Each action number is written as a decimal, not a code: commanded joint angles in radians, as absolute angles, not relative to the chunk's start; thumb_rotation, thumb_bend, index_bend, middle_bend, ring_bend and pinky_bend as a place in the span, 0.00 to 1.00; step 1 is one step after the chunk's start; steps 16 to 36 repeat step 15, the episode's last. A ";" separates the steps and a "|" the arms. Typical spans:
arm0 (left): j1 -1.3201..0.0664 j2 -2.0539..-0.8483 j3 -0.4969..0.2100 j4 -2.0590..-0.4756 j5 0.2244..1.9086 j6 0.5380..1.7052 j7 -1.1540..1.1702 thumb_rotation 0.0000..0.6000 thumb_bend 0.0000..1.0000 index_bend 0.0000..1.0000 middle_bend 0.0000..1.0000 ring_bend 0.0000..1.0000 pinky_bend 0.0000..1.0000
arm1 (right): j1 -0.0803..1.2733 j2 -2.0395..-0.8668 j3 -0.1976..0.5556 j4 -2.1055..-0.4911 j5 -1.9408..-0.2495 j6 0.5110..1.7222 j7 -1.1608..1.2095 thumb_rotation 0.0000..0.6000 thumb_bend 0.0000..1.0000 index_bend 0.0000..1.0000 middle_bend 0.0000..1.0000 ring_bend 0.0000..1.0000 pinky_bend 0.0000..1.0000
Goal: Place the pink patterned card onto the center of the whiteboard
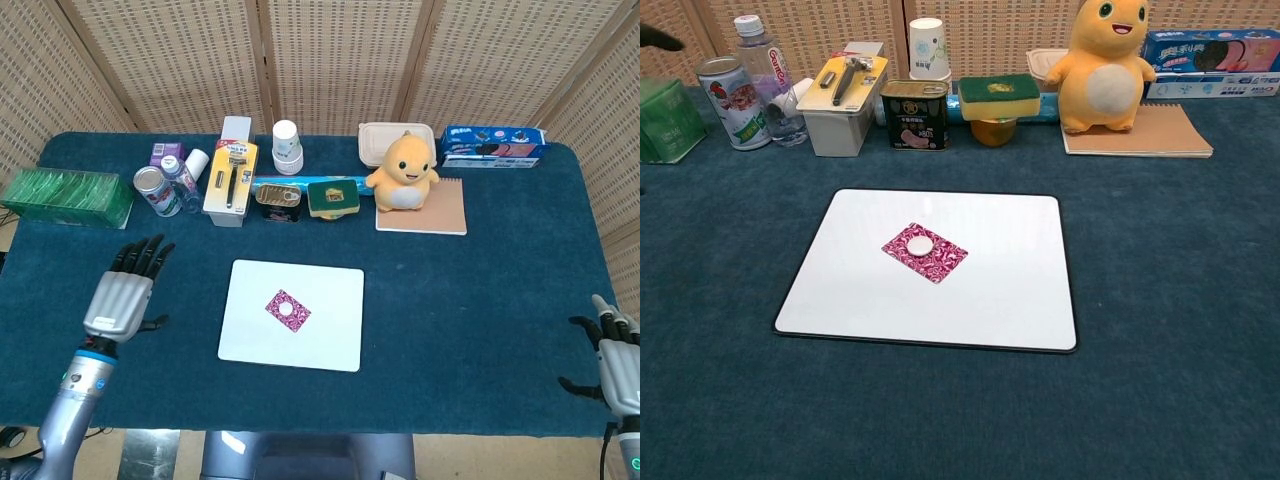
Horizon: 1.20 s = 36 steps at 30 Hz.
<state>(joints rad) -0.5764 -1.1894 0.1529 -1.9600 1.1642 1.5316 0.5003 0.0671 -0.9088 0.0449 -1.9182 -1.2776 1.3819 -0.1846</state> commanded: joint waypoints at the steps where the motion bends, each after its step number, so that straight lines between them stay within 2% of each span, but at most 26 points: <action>1: -0.432 -1.110 0.246 -1.905 1.288 1.628 0.338 1.00 0.04 0.00 0.00 0.00 0.07 | 0.062 -0.920 0.047 -1.911 -1.291 1.399 -0.193 1.00 0.01 0.23 0.00 0.00 0.00; 8: -0.296 -1.094 0.262 -1.794 1.369 1.707 0.153 1.00 0.04 0.00 0.00 0.00 0.07 | 0.043 -0.939 0.052 -1.904 -1.313 1.463 -0.239 1.00 0.01 0.23 0.00 0.00 0.00; 10: -0.243 -1.082 0.259 -1.744 1.383 1.738 0.067 1.00 0.04 0.00 0.00 0.00 0.07 | 0.028 -0.968 0.057 -1.891 -1.338 1.525 -0.297 1.00 0.01 0.23 0.00 0.00 0.00; 15: -0.204 -1.069 0.243 -1.697 1.431 1.752 0.004 1.00 0.05 0.00 0.00 0.00 0.07 | 0.018 -1.008 0.054 -1.887 -1.357 1.556 -0.340 1.00 0.01 0.23 0.00 0.00 0.00; 36: -0.204 -1.069 0.243 -1.697 1.431 1.752 0.004 1.00 0.05 0.00 0.00 0.00 0.07 | 0.018 -1.008 0.054 -1.887 -1.357 1.556 -0.340 1.00 0.01 0.23 0.00 0.00 0.00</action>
